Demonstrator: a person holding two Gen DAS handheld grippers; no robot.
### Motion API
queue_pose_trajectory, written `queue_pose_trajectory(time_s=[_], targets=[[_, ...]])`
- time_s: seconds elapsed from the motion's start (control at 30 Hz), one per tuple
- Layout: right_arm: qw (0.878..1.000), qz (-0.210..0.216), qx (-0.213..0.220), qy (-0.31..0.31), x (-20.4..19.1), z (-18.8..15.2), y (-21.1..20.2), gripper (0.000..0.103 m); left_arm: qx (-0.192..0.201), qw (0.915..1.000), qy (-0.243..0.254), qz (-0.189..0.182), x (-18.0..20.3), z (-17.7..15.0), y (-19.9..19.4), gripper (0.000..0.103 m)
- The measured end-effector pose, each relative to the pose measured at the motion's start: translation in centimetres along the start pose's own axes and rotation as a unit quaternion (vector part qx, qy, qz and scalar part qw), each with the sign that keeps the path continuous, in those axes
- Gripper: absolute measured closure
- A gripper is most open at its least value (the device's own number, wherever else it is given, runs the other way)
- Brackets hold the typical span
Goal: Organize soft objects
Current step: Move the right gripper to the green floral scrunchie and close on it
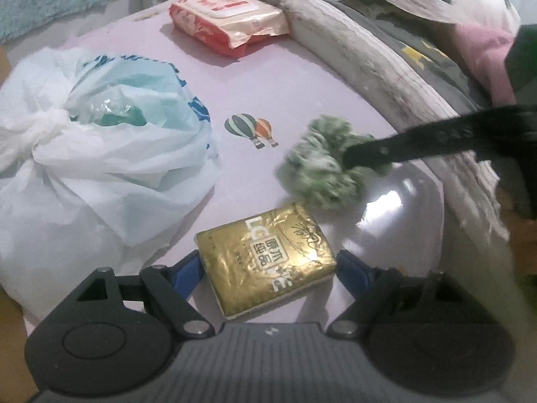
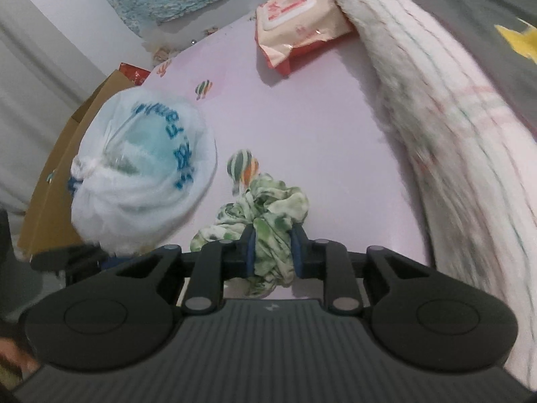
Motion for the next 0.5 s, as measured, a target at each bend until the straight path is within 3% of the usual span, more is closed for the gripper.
queue_pose_trajectory(time_s=[0.1, 0.17, 0.23, 0.37, 0.5], targets=[[1.0, -0.014, 0.013, -0.01, 0.1, -0.5, -1.6, 0.073, -0.005, 0.9999, -0.009, -0.014, 0.1, 0.0, -0.2, 0.012], [1.0, -0.017, 0.025, -0.01, 0.0, -0.4, -2.1, 0.052, -0.004, 0.9996, -0.023, -0.016, 0.0, 0.2, 0.1, 0.008], [0.999, -0.018, 0.035, -0.016, -0.2, 0.0, -2.2, 0.04, -0.007, 0.9993, -0.035, -0.012, -0.2, 0.4, 0.3, 0.008], [0.999, -0.013, 0.033, -0.035, -1.2, 0.5, -1.0, 0.029, -0.015, 0.9993, -0.035, 0.001, 0.0, 0.5, 1.0, 0.008], [0.997, -0.013, 0.016, -0.07, -2.1, 0.0, 0.8, 0.026, -0.018, 0.9992, -0.032, 0.013, 0.3, 0.5, 1.5, 0.01]])
Point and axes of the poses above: each gripper's, at about its wrist camera, not at the fingertips, and y roughly the way its jaws point, x to its right, z to its top, the point moved 3 cm from there along y, roughly the way its jaws point, and after that the axes turned 12 degrees about x, right-handed, at the moved point
